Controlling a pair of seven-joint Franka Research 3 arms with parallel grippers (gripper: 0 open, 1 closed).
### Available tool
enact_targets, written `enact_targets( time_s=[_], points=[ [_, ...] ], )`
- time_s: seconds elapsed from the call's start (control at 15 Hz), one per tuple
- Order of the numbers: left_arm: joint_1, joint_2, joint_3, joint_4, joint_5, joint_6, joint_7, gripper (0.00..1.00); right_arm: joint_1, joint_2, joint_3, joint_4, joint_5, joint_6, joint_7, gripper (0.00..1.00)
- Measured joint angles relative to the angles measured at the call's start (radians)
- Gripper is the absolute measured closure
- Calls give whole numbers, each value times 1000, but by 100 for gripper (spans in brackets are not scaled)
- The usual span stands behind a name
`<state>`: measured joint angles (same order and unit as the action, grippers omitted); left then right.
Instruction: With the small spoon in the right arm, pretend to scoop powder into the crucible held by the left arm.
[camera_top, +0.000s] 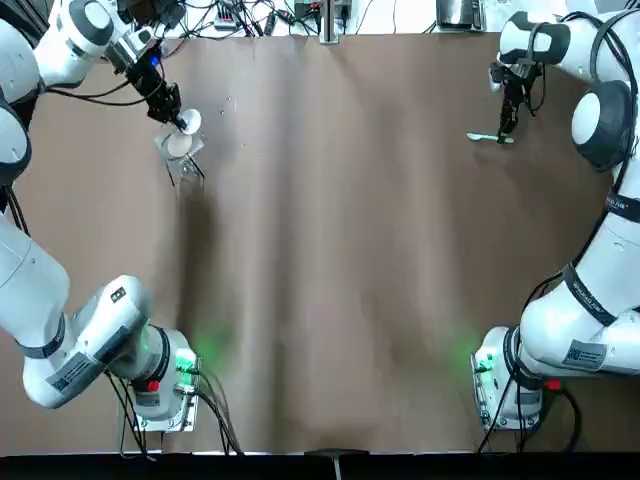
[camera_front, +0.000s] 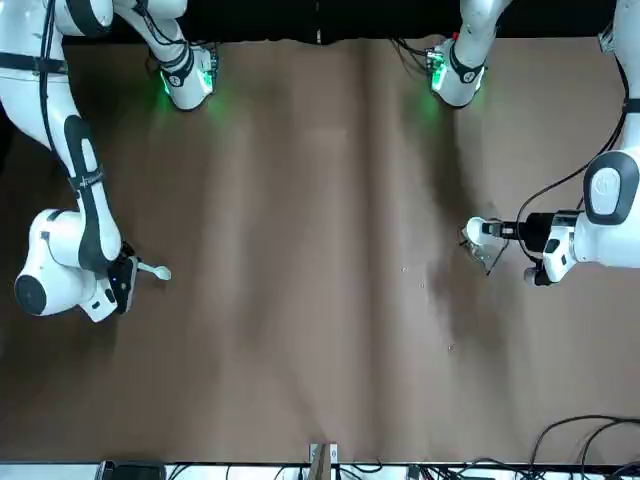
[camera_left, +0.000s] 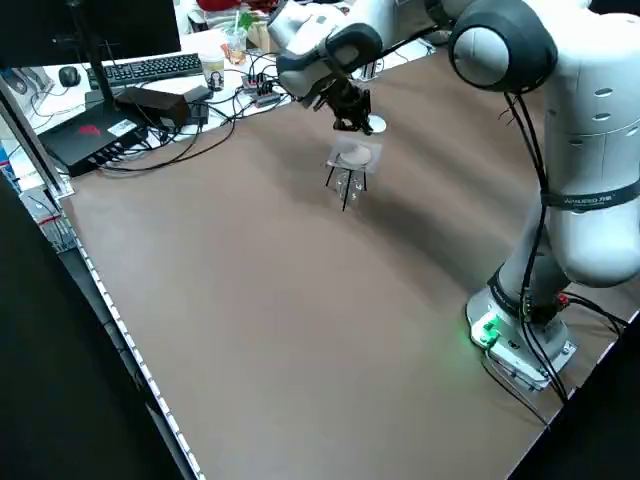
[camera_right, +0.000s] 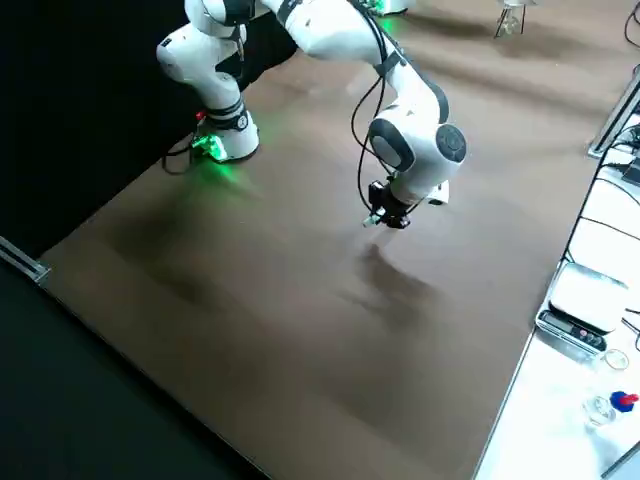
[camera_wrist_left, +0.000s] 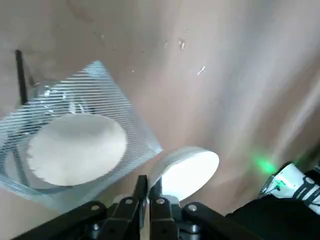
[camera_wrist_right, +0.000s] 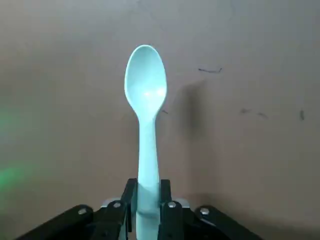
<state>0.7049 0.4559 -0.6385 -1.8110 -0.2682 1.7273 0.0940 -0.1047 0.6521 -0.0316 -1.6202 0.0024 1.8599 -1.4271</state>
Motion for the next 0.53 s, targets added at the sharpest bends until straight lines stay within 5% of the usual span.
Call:
enact_targets(
  time_s=[0.53],
  points=[
    [91, 51, 0, -12, 78, -17, 150, 94, -26, 51, 1, -2, 0, 86, -136, 78]
  ],
)
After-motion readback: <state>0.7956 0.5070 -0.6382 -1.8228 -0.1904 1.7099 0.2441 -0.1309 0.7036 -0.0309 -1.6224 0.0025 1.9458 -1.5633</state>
